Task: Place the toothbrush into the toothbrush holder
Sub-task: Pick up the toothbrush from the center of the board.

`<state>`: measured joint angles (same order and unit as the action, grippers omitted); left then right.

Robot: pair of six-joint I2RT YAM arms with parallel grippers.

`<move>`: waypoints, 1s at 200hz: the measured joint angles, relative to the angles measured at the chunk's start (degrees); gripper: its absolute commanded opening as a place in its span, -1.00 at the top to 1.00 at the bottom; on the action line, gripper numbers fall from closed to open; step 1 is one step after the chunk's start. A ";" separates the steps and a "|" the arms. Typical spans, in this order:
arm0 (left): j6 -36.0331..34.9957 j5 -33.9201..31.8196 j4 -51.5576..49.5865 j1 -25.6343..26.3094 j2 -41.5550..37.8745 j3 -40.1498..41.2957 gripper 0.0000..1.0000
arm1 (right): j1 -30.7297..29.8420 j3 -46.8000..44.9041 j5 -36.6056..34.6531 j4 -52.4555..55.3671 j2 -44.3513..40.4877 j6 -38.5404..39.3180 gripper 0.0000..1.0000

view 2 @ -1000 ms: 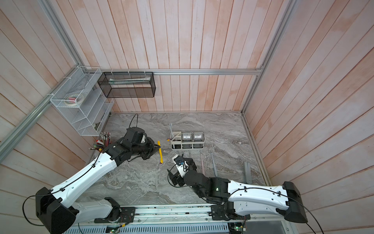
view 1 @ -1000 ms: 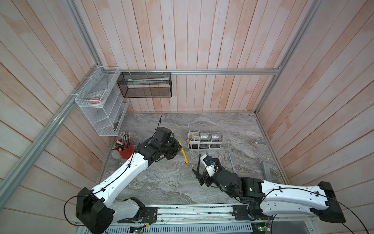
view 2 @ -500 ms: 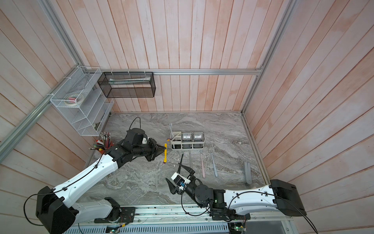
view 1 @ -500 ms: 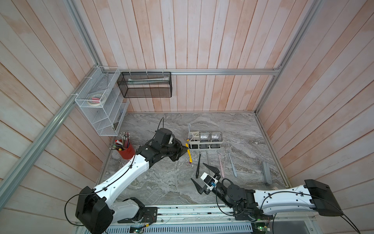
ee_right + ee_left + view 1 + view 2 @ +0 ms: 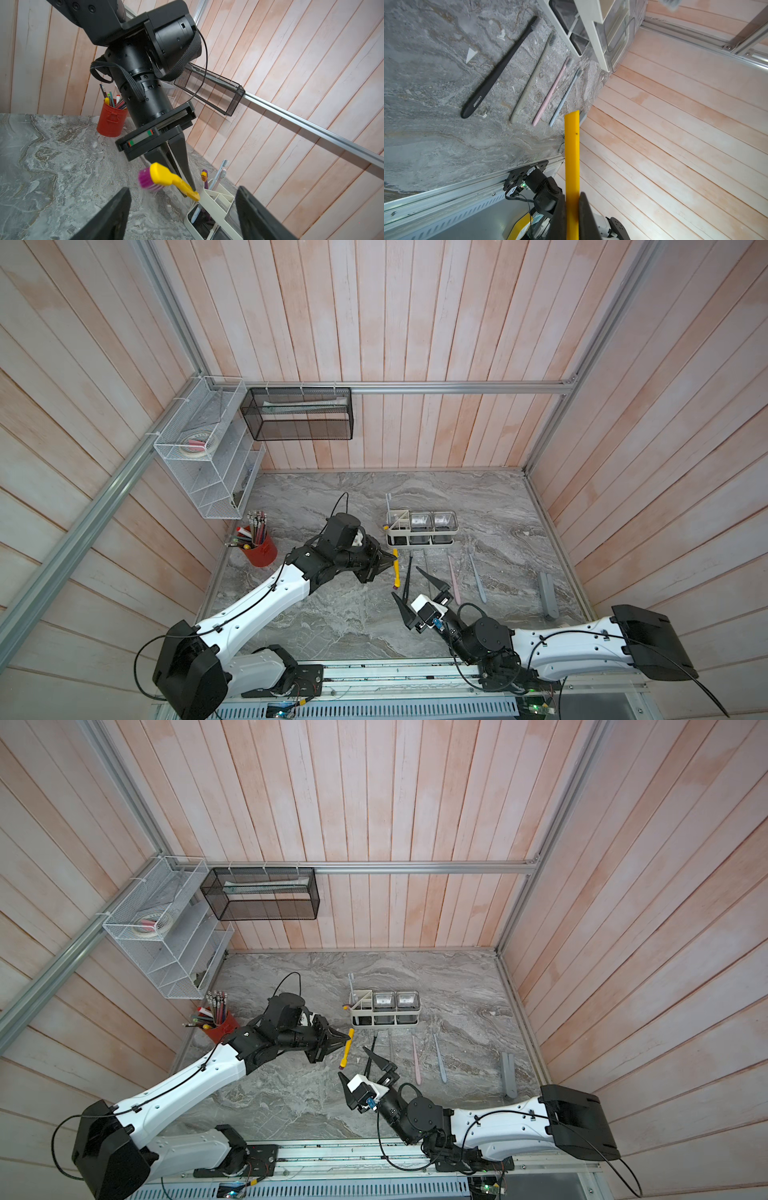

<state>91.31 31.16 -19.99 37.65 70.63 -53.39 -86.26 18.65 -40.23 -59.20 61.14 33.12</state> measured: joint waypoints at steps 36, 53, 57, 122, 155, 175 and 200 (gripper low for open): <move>1.44 2.34 1.84 0.87 0.02 0.92 1.00 | -1.25 0.98 -0.31 -0.17 1.40 3.06 -0.53; 1.51 3.28 2.10 1.07 0.02 0.92 1.00 | -1.60 1.01 -0.31 -0.11 1.66 4.33 -0.40; 1.51 3.43 2.08 1.14 0.02 0.92 1.00 | -1.64 1.01 -0.28 -0.02 1.66 4.46 -0.38; -0.72 5.35 -0.66 2.99 0.98 -0.07 1.00 | -3.28 1.66 -2.58 -1.29 4.96 11.96 -0.25; -1.95 5.95 -2.36 3.15 0.94 -0.07 1.00 | -3.78 1.66 -3.69 -2.78 6.47 15.87 -0.13; -2.89 5.97 -3.67 3.54 0.94 -0.07 1.00 | -3.82 1.68 -4.13 -3.74 6.49 16.85 -0.10; -3.72 6.10 -4.81 4.22 0.94 -0.07 1.00 | -3.91 2.08 -4.61 -4.42 6.75 17.77 -0.04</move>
<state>87.59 37.26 -24.80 41.87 71.57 -53.45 -90.17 20.73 -44.84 -63.61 67.90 50.89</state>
